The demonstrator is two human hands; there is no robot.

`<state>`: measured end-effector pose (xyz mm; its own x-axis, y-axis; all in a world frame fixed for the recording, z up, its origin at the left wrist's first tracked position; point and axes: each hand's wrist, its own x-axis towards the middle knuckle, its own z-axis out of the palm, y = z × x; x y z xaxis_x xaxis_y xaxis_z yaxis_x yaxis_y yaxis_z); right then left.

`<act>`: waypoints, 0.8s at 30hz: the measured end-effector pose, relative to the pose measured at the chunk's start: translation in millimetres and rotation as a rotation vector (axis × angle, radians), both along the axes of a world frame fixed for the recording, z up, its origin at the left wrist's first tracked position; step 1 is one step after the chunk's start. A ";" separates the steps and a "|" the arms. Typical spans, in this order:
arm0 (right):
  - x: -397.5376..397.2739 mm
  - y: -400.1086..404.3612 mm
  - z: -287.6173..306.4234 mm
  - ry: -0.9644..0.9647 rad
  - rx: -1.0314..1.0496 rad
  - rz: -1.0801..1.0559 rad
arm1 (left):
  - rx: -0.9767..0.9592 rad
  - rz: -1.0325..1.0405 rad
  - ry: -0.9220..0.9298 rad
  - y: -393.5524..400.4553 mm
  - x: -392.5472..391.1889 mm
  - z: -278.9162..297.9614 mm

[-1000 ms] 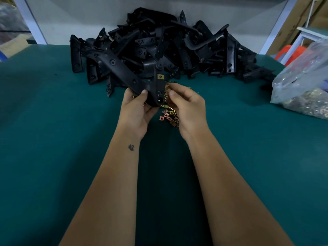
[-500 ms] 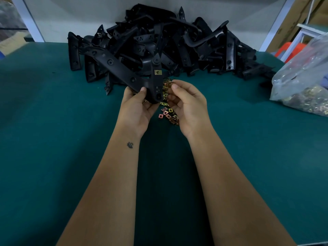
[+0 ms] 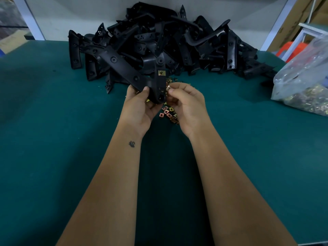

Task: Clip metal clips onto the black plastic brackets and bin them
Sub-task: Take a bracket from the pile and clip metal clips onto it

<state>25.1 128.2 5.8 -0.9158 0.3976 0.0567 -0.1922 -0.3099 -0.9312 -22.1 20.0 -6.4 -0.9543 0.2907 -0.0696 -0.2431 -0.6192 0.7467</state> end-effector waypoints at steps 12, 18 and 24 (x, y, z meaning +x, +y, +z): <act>2.7 0.8 -0.4 -0.008 -0.028 0.106 | -0.001 0.006 -0.002 -0.8 -1.0 -1.2; 1.7 2.4 -2.2 0.006 -0.118 0.115 | 0.012 0.019 -0.002 -0.6 -3.1 -2.4; 2.0 3.8 -3.6 0.021 -0.177 0.143 | 0.039 0.028 -0.012 -0.7 -4.7 -4.3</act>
<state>27.1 132.0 2.3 -0.9630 0.2689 0.0174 -0.1532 -0.4932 -0.8563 -26.8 19.3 -10.7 -0.9613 0.2664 -0.0702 -0.2339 -0.6547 0.7187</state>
